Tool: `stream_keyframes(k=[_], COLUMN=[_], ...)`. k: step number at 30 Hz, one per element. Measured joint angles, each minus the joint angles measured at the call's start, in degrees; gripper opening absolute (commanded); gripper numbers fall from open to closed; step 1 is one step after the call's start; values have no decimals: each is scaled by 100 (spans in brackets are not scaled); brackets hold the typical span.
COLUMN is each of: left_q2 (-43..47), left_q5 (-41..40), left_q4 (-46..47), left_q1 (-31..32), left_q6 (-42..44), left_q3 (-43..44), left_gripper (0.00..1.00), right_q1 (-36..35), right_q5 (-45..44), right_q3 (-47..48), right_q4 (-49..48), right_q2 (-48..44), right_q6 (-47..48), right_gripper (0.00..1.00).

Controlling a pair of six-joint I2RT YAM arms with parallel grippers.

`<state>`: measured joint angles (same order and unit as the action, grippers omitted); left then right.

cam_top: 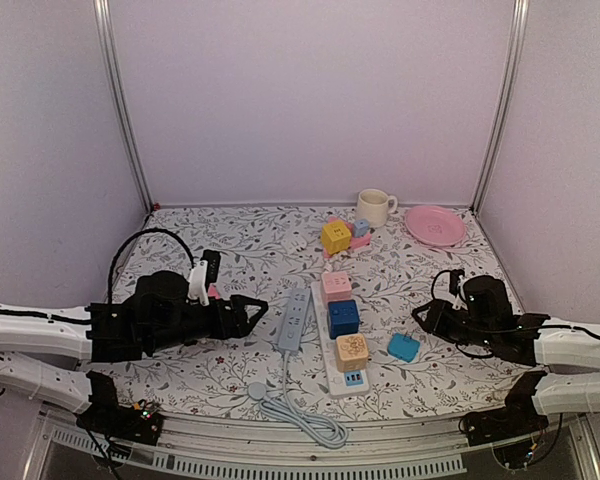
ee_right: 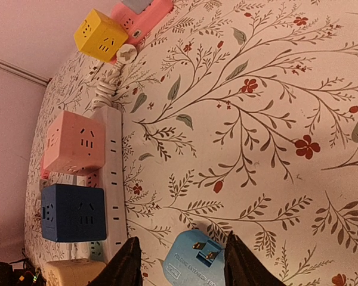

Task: Pull the plug off the socket

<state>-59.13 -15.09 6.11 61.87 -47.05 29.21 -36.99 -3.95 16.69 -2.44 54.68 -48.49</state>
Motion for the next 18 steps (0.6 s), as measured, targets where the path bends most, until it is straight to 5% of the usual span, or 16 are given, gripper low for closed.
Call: stream_keyframes(k=[9,18], left_q2=[-2,-61], left_q5=[4,44], left_q4=[61,168], left_q1=[0,0], left_q6=[-44,-87], left_q3=[-44,-87], left_gripper=[93,93], right_q1=[2,-723], right_q5=[160,192], right_q3=[0,538], right_q4=[-2,140], right_q2=[0,542], right_q6=[98,201], right_gripper=[78,86])
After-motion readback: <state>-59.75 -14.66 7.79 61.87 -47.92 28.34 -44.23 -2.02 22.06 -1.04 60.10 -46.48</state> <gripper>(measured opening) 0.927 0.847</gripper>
